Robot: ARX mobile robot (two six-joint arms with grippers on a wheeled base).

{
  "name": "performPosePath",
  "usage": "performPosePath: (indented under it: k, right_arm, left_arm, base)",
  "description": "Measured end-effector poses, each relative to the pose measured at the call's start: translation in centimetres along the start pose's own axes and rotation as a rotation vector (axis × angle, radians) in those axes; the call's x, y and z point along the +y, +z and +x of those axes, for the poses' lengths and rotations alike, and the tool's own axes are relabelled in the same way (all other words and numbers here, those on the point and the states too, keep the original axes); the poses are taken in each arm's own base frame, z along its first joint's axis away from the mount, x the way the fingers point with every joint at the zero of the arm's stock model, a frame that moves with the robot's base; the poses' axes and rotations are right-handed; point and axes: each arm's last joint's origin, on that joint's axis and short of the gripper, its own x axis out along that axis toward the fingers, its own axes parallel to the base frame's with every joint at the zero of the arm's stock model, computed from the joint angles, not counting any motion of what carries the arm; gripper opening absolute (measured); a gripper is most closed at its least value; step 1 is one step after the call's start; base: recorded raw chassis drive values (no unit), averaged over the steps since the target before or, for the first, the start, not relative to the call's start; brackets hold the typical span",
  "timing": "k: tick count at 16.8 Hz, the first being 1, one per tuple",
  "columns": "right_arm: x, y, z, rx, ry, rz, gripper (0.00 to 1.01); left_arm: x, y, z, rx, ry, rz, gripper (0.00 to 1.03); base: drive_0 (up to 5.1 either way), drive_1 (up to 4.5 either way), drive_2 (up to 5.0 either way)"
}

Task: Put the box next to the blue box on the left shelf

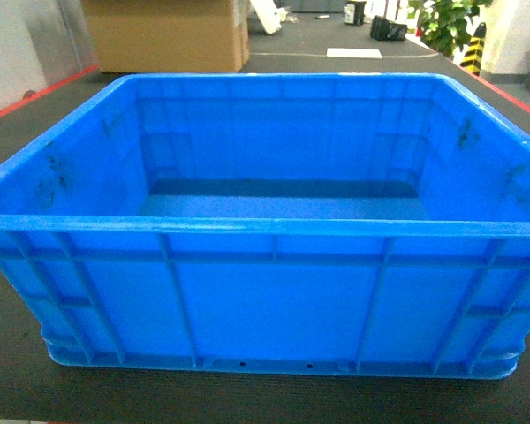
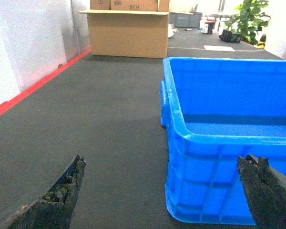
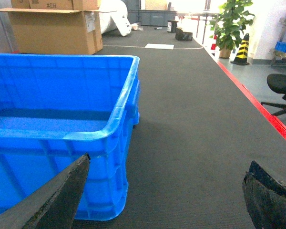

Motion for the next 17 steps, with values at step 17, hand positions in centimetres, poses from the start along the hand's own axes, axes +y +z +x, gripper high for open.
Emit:
performPosePath:
  k: [17]
  right_arm:
    - [2.8,5.8,23.3,0.675,0.113,0.052,0.98]
  left_arm:
    - [-1.9,6.6,23.6,0.607,-0.084,-0.050,0.98]
  base:
    - [0.0,0.00,0.0]
